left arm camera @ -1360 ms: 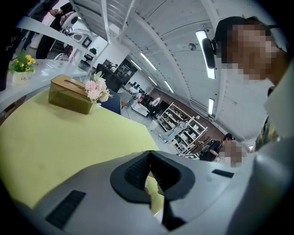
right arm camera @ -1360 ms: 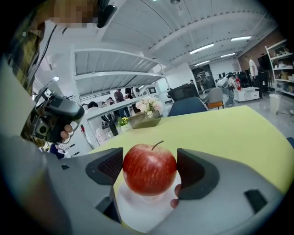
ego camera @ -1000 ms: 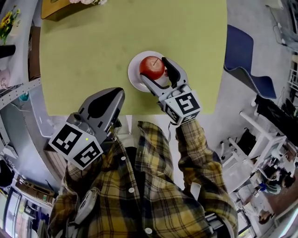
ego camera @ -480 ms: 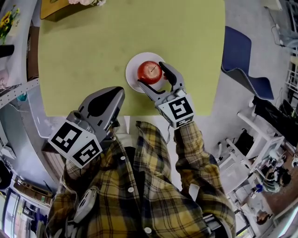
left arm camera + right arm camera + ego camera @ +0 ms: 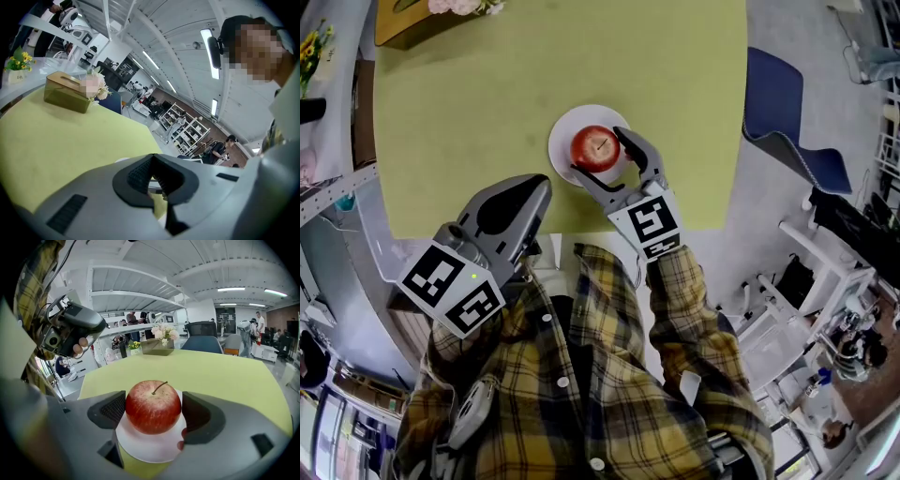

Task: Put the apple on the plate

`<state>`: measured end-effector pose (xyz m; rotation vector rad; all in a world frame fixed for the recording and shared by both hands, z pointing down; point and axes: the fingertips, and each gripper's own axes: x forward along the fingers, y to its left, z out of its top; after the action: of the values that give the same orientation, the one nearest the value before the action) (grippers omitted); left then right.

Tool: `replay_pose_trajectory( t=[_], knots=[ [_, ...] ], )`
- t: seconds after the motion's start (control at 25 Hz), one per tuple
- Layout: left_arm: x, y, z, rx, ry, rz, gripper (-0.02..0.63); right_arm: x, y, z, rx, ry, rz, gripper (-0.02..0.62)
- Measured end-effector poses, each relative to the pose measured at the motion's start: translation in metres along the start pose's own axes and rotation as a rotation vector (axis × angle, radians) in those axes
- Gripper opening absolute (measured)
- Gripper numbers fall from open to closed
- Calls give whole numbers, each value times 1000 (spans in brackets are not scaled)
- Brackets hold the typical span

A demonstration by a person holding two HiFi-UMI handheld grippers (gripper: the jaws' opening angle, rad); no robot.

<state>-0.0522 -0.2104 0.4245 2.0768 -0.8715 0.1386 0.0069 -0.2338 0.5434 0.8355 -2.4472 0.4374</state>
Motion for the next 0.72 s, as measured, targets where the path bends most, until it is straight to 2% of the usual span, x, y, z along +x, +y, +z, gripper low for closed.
replay_pose_trajectory(
  t=[0.72],
  knots=[
    [1, -9, -1, 3, -24, -4, 8, -16, 4, 12, 37, -41, 14, 360]
  ],
)
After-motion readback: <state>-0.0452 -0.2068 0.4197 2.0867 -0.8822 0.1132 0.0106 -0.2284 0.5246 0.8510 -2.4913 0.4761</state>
